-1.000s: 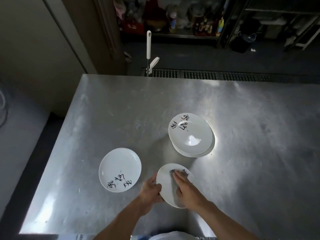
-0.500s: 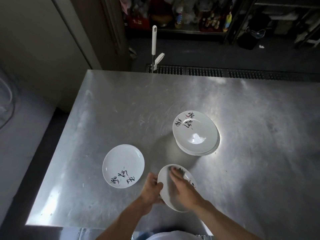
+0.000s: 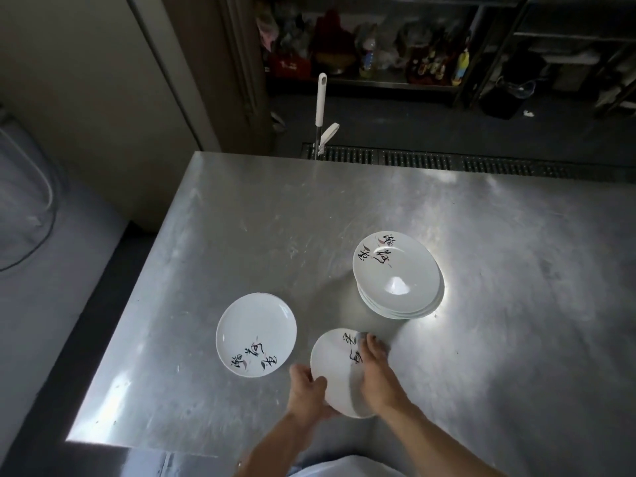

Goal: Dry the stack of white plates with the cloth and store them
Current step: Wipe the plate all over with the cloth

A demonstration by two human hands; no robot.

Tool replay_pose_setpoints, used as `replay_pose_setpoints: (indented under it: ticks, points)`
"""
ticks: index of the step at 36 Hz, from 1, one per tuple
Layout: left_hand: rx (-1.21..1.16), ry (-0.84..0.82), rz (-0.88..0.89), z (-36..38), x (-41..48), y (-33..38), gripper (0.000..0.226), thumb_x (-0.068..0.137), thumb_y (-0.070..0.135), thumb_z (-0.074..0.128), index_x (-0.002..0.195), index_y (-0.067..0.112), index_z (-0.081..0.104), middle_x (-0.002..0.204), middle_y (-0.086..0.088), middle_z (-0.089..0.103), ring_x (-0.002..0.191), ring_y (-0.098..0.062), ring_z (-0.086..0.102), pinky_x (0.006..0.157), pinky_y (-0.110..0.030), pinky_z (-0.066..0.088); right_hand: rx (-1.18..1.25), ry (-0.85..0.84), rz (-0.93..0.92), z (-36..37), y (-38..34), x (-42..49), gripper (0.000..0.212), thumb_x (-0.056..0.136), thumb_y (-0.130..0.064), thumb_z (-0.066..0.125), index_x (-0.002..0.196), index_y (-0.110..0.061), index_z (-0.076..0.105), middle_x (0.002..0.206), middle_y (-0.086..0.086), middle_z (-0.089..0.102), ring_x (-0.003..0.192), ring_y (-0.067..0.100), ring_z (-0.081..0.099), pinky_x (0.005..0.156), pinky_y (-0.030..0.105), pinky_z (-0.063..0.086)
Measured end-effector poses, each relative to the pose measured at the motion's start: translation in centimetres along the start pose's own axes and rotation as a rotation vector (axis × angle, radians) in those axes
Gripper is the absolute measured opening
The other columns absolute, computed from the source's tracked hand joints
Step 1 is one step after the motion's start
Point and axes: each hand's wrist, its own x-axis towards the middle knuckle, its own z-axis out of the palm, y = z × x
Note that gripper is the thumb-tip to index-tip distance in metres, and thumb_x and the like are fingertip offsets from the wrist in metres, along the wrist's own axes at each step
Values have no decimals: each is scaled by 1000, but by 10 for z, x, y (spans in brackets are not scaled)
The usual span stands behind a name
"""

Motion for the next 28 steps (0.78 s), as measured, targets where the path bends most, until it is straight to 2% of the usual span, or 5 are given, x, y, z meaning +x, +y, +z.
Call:
replay_pose_setpoints:
  ticks: [3,7,13,19,28]
  points:
    - [-159,-9,-78,-2,-4,-8,29,92,9,55,116,20,43,115,-18,62,90,-42,70,61,-54,61,55,18,45,0,-14,1,76,94,5,33,161,-16,4,166,12,-1,154,22,3,122,24,12]
    - [-120,-148,-149,-17,-2,-8,45,71,45,59,115,40,65,100,-11,78,86,-34,77,69,-50,63,26,-188,-219,7,-25,-16,72,95,3,40,160,-14,15,168,0,5,155,14,6,123,21,5]
    - [-7,-190,-158,-20,-9,-1,35,91,8,48,121,21,61,108,-25,73,94,-43,73,81,-58,61,-35,-69,-82,1,-16,-7,69,95,3,44,158,-10,19,165,6,14,153,20,17,114,10,8]
    - [-147,-222,-11,-11,-14,-6,48,87,-10,46,122,18,65,108,-22,75,102,-44,71,90,-65,56,-91,-206,-255,13,-16,-13,79,92,6,41,161,-14,7,168,-1,-4,155,13,-1,115,9,-4]
    - [-241,-222,61,-5,-16,-5,55,64,5,56,117,15,68,108,-23,74,104,-47,70,89,-68,54,-192,-200,-244,12,-7,-11,69,100,-7,36,160,-6,2,168,8,-9,155,20,-8,123,24,-7]
